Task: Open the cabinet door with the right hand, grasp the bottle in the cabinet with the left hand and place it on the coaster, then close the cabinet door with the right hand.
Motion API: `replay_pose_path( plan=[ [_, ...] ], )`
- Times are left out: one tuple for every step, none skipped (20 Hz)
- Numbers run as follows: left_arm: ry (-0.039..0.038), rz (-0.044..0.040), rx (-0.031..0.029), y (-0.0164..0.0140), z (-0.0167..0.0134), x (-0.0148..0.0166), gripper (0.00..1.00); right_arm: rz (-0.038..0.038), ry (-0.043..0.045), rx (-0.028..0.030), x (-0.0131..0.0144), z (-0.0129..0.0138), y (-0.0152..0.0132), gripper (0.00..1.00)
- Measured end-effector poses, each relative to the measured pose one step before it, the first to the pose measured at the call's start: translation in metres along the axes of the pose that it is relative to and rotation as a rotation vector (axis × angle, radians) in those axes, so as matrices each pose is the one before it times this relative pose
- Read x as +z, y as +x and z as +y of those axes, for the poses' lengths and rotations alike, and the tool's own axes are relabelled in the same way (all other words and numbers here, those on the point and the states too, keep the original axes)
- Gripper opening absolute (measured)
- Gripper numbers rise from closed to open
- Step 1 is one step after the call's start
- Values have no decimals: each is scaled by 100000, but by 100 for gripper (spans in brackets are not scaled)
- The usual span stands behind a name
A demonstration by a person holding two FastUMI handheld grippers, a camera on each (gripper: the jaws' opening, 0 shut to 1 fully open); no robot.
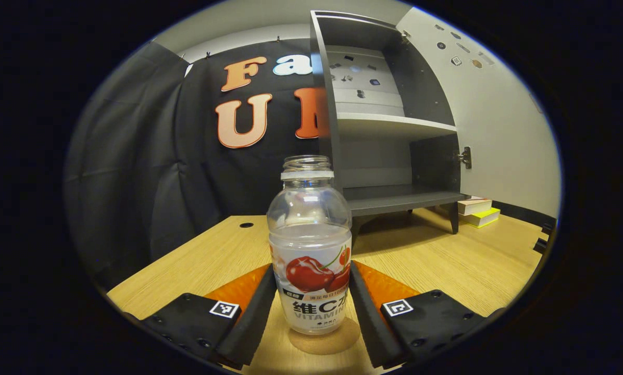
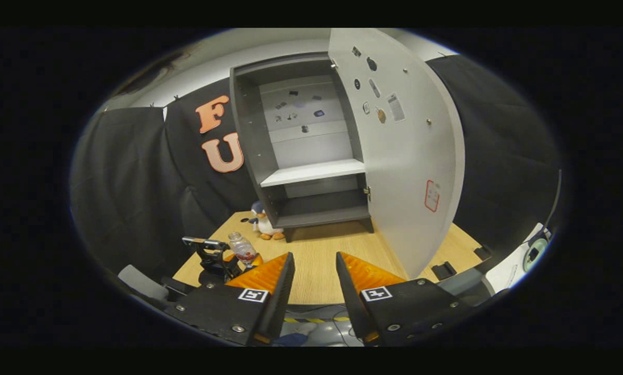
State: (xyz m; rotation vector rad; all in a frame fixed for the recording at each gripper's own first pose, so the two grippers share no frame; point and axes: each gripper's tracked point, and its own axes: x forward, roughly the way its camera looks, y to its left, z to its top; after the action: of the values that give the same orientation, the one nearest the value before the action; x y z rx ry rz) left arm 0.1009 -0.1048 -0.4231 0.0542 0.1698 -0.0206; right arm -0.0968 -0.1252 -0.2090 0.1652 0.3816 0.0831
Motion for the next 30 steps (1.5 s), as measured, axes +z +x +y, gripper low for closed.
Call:
replay_pose_path(
  plan=[
    [466,388,-78,-67,-185,-346,85,325,180,-212,-121,-118,31,51],
    [480,-210,92,-166,-70,-239,85,327,136,-201,-173,-212,-92,51],
    [-659,554,412,-129,28,-324,85,277,-44,-311,-210,-110,-4,51],
    [-1001,216,163,-8,78,-421,85,675,7,-63,-261,-105,-93,51],
    [-598,734,145,-17,54,-501,85,855,71,-8,-297,-28,22,51],
    [-469,399,469,-220,52,-81,85,779,-101,-25,-235,-89,15,51],
    [662,-1468,76,-20,-120,511,86,412,-271,66,-159,-28,-17,51],
    [462,767,-272,-76,-67,-555,86,314,-187,96,-115,-89,-95,51],
    [733,-1257,249,-209,109,148,85,-42,-102,276,40,61,20,51],
    [-279,647,-251,-60,-94,-273,85,177,140,292,-37,47,-60,51],
    [-761,2780,223,-225,-101,-502,86,126,34,442,-62,83,23,51],
    [225,-848,1113,-101,514,121,87,387,-130,157,-82,-59,-37,51],
    [-529,-541,899,-103,3,82,88,150,-118,52,-21,26,-20,51],
    [418,77,231,156,-19,-161,89,-68,-6,182,-8,-29,-49,51],
    [176,270,-179,88,-117,-105,93,159,-41,54,-99,-60,49,51],
    [12,-206,-314,-90,-163,23,94,290,-36,-62,-64,-95,27,51],
    [-321,-289,-340,10,-36,58,94,449,62,-48,-113,-39,10,51],
    [347,533,596,66,147,-53,94,531,265,-9,-240,-84,6,51],
    [46,-168,956,-87,289,149,94,236,325,246,-100,49,55,51],
    [-66,-312,301,-20,-7,211,95,166,334,221,-50,32,31,51],
    [-193,-412,-235,13,-29,272,95,248,62,262,-13,86,120,51],
    [108,-863,63,49,38,409,95,148,-196,278,1,41,-2,51],
    [338,-827,-35,-37,15,449,95,83,-174,181,60,75,136,51],
    [319,-384,518,-17,187,260,95,-114,2,376,28,88,136,51],
    [-321,-435,11,13,-6,379,95,359,96,492,15,162,147,51],
    [-43,-1137,416,-70,154,477,95,112,-217,397,-13,135,30,51],
    [-77,-484,-209,9,12,401,95,266,-303,197,11,144,160,51],
    [316,-541,519,-20,115,371,96,90,-86,459,28,86,82,51],
    [-65,-79,-572,12,-42,252,95,-195,30,415,53,164,57,51],
    [100,-266,18,-130,-9,426,96,-285,-167,378,116,184,28,51]
  ],
)
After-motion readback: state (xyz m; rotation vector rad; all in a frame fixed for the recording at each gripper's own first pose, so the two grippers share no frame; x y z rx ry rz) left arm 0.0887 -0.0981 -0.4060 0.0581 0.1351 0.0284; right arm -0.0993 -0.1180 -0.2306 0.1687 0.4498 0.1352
